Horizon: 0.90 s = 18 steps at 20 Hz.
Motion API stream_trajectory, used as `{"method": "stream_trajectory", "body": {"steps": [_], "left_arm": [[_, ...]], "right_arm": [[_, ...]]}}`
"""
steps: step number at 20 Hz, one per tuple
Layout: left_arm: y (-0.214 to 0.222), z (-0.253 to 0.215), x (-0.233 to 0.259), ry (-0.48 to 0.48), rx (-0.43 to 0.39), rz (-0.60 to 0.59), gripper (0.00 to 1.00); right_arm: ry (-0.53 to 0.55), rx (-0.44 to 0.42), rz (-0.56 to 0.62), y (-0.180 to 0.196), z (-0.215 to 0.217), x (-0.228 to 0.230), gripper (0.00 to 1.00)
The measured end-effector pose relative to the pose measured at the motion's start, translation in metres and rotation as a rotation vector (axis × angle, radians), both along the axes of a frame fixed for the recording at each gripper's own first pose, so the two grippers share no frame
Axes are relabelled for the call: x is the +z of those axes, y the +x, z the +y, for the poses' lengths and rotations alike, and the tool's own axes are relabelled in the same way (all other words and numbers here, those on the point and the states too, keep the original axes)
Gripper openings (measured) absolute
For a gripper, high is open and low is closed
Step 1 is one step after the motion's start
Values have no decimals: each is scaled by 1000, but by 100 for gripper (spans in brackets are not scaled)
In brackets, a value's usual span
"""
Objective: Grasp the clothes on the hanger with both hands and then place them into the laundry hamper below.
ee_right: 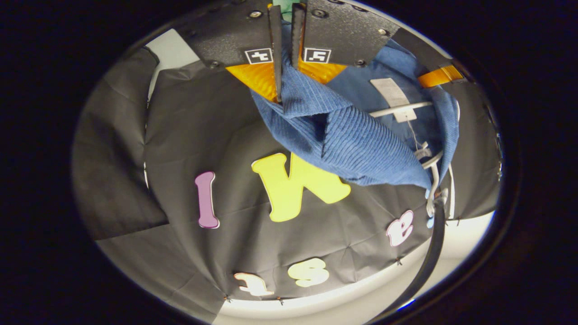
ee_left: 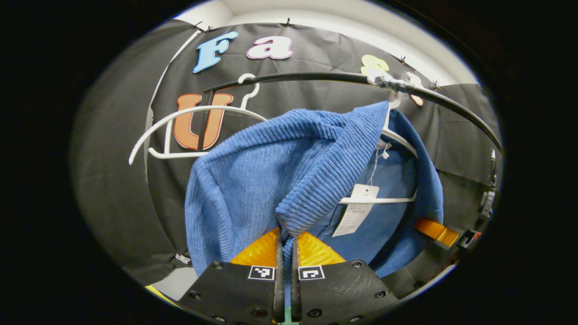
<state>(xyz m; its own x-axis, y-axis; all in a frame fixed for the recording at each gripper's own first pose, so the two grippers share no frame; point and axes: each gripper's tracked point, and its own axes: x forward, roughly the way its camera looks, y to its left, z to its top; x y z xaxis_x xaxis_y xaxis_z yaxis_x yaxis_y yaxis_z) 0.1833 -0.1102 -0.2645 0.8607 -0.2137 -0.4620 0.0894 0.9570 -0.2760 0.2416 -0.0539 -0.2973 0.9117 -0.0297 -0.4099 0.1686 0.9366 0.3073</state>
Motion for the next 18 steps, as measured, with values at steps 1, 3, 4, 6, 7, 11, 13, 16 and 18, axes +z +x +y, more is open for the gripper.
{"method": "stream_trajectory", "body": {"steps": [1, 3, 4, 6, 7, 11, 13, 16, 18], "left_arm": [[-2, 1, 3, -7, -2, -3, 2], [-6, 6, 11, -20, 2, -12, 2], [-7, 10, 15, -23, 8, -15, 2], [-5, 20, 23, -41, 18, -15, 2], [-4, 24, 27, -50, 18, -16, 3], [1, 45, 52, -38, 13, -59, 8], [6, 51, 62, -48, 14, -75, 3], [13, 61, 74, -55, 3, -83, 8], [18, 65, 82, -79, -14, -82, 3]], "right_arm": [[2, -4, -7, 2, -3, 4, 12], [17, -13, -22, 3, -11, 9, 12], [28, -15, -28, 4, -14, 13, 12], [54, -11, -39, 8, -17, 16, 12], [68, -10, -43, 10, -20, 18, 12], [102, -6, -54, 21, -29, 27, 12], [122, 3, -61, 26, -31, 33, 12], [180, 12, -81, 35, -37, 43, 12], [204, 27, -88, 42, -39, 47, 12]]}}
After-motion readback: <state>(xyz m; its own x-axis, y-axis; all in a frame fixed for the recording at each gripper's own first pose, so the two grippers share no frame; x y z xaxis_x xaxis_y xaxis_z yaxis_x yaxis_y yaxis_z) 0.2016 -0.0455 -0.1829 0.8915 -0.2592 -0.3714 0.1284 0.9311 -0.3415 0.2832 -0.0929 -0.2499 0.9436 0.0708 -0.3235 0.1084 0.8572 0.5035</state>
